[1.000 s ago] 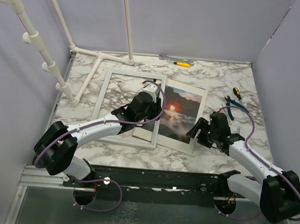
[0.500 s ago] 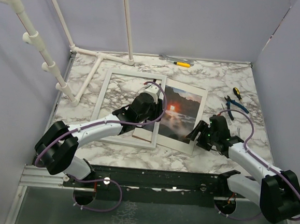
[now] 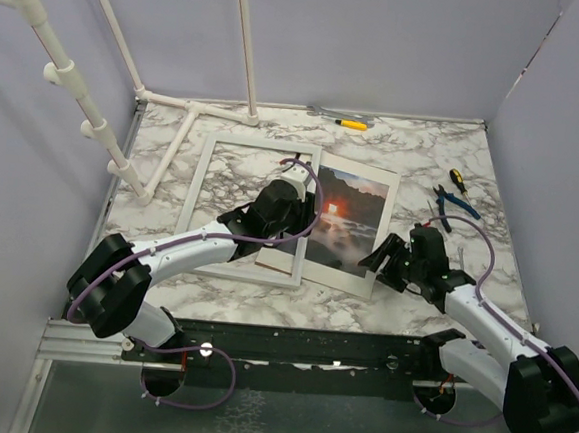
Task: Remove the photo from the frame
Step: Move the photo frame item to the center of the board.
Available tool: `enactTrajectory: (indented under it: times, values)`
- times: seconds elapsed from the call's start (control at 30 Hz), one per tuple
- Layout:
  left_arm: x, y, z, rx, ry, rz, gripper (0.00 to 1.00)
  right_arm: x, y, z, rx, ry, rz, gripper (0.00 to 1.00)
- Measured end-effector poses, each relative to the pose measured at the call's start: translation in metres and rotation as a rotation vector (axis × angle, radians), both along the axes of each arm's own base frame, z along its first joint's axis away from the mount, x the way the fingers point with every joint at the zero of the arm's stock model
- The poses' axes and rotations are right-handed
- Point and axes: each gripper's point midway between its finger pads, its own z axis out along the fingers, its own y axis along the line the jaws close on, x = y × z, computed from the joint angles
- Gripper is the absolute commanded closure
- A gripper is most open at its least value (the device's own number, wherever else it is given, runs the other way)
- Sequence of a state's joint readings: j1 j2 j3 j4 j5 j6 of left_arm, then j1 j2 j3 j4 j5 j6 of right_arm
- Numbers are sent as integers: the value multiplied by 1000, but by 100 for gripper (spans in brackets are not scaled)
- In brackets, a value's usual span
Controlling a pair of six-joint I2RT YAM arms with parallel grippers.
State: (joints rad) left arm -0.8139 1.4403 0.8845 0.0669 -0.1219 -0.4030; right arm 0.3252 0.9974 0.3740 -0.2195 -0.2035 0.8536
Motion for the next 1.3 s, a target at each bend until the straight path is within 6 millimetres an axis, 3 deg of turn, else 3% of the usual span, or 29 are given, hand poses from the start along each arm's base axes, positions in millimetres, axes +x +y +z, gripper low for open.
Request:
enactTrajectory:
  times: [0.27, 0.77, 0.83, 0.93, 1.0, 1.1, 1.3]
  values:
    - [-2, -3, 2, -4, -7, -11, 54, 3, 2, 14, 29, -51, -3, 34]
    - [-13, -10, -5, 6, -12, -58, 50, -4, 13, 14, 110, -54, 19, 37]
    - [-15, -12, -5, 3, -14, -73, 45, -5, 14, 14, 121, -56, 16, 37]
    - [-22, -17, -8, 12, -20, -108, 27, -5, 14, 15, 135, -62, 10, 37]
    - [-32, -23, -12, 21, -27, -150, 13, -5, 15, 15, 141, -63, 6, 37]
    - [-55, -31, -20, 46, -54, -231, 2, -4, 16, 17, 153, -63, 3, 37]
    - [-90, -31, -29, 75, -128, -361, 1, -3, 19, 21, 173, -72, 6, 37]
